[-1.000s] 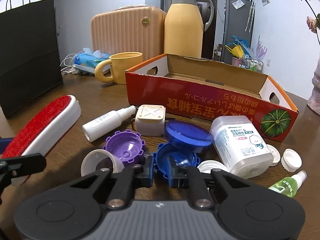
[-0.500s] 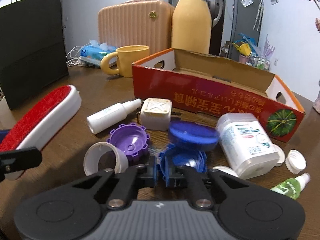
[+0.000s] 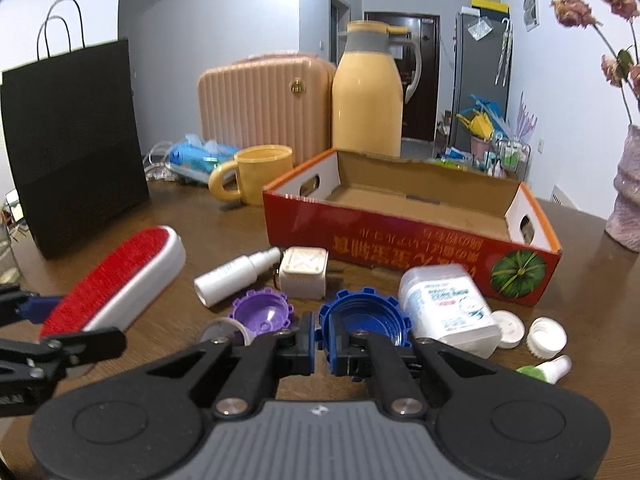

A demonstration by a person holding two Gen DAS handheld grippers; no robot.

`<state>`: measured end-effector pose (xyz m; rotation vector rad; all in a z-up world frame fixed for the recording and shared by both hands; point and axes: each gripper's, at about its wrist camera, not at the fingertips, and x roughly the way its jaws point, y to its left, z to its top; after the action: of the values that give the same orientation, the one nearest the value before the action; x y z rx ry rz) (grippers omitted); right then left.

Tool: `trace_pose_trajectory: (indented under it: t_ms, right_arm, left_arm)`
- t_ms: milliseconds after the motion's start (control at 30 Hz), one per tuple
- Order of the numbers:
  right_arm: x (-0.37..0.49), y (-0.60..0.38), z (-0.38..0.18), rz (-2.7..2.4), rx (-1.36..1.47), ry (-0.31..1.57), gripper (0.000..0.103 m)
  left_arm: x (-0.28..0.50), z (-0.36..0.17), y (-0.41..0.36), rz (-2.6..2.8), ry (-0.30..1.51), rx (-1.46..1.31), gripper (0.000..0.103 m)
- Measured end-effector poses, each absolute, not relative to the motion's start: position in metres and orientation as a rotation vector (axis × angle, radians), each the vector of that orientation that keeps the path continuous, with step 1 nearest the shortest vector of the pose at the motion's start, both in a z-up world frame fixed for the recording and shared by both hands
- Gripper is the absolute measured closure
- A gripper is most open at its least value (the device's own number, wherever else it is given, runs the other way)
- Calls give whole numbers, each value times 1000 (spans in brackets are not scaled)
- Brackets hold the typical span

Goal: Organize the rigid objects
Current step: 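Carry the lint brush and blue cap with both tools over the cardboard box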

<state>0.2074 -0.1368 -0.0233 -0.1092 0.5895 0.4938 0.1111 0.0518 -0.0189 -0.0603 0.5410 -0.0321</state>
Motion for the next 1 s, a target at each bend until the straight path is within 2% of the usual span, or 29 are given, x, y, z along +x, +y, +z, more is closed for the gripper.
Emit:
trace_pose_trajectory:
  t_ms: [1000]
  right_arm:
    - [235, -175, 36, 418, -65, 430, 97]
  left_arm:
    - [162, 35, 8, -52, 459, -25, 47]
